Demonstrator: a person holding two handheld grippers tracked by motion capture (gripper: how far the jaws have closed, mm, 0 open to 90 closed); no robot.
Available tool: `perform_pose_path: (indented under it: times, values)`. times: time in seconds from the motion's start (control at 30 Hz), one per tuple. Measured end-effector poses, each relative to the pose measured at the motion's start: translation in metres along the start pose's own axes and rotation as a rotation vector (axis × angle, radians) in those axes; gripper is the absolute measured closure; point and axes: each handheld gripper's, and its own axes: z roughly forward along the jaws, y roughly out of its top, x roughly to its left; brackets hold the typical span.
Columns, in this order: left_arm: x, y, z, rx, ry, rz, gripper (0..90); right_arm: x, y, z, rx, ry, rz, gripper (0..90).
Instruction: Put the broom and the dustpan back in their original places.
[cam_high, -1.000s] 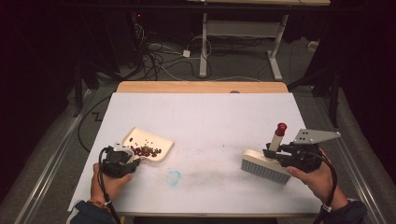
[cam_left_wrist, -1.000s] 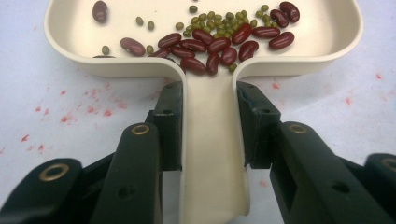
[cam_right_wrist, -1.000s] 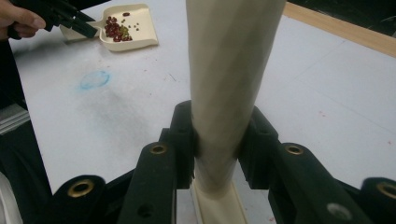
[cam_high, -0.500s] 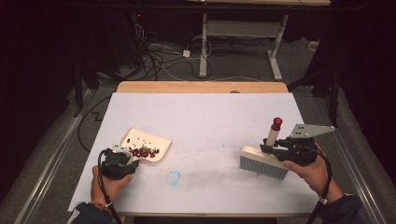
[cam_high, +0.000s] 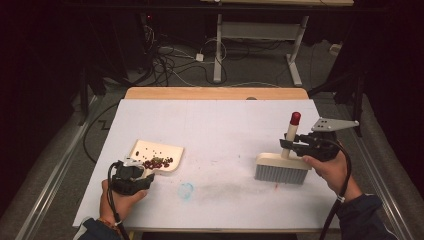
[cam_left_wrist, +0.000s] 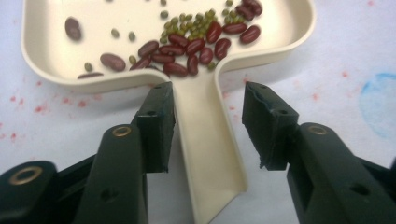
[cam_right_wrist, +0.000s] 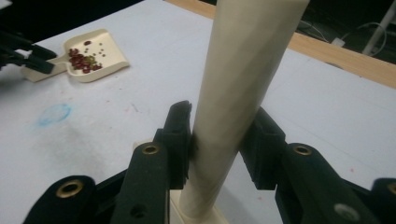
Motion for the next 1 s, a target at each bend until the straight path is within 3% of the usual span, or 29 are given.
perform_pose_path:
  times: [0.27,0.4,0.5,0.73,0.8,0.83,0.9,1.0]
  values:
    - [-0.005,-0.002,-0.011,-0.128,0.011,0.071,37.1,-0.018,0.007,0.037,0.045,-0.088,0.097,62.9]
    - [-0.014,-0.002,-0.013,-0.169,0.008,0.145,31.2,-0.028,0.005,0.055,0.076,-0.141,0.129,61.8]
    - [-0.018,-0.003,-0.015,-0.191,0.015,0.176,29.0,-0.034,0.005,0.068,0.113,-0.173,0.138,60.6]
    - [-0.010,-0.005,-0.020,-0.224,0.038,0.172,26.6,-0.049,0.003,0.096,0.172,-0.211,0.158,58.9]
    - [-0.006,-0.006,-0.021,-0.210,0.095,0.186,26.5,-0.050,0.002,0.102,0.183,-0.233,0.159,58.0]
    - [-0.004,-0.006,-0.021,-0.212,0.120,0.184,26.6,-0.050,0.002,0.104,0.178,-0.257,0.154,56.7]
    - [0.002,-0.007,-0.023,-0.211,0.123,0.171,28.3,-0.049,0.003,0.104,0.156,-0.326,0.143,53.7]
    - [0.010,-0.010,-0.024,-0.212,0.116,0.154,31.3,-0.049,0.005,0.100,0.091,-0.357,0.155,51.8]
